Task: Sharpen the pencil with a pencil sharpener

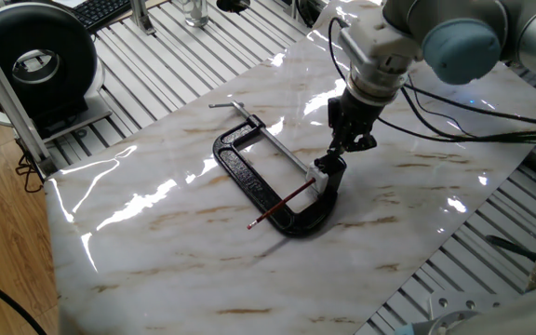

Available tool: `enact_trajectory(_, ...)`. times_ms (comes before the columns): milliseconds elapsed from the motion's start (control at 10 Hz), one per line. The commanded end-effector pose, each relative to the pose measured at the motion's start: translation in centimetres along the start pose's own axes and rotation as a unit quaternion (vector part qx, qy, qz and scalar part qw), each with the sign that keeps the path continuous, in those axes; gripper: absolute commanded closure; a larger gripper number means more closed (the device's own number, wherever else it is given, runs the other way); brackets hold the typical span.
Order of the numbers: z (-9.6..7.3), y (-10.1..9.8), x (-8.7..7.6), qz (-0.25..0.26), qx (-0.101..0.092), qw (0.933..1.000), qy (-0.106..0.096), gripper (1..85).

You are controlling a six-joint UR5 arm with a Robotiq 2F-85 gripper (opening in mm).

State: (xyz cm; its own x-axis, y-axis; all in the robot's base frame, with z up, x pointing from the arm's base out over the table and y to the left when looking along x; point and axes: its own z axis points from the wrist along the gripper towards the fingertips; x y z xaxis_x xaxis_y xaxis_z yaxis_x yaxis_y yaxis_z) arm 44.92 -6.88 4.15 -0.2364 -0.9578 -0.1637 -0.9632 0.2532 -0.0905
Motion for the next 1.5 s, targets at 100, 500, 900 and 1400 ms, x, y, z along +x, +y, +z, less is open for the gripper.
enact_trajectory(100,0.9,0.3,0.9,0.010,0.009,0.9999,-0.003,84.7)
enact_trajectory(500,1.7,0.5,-0.3,0.023,0.017,0.9996,0.001,84.7)
enact_trajectory(900,2.4,1.5,0.4,0.034,0.021,0.9992,0.001,84.7)
enact_trajectory(1400,2.0,1.9,1.2,0.021,0.025,0.9994,0.012,84.7)
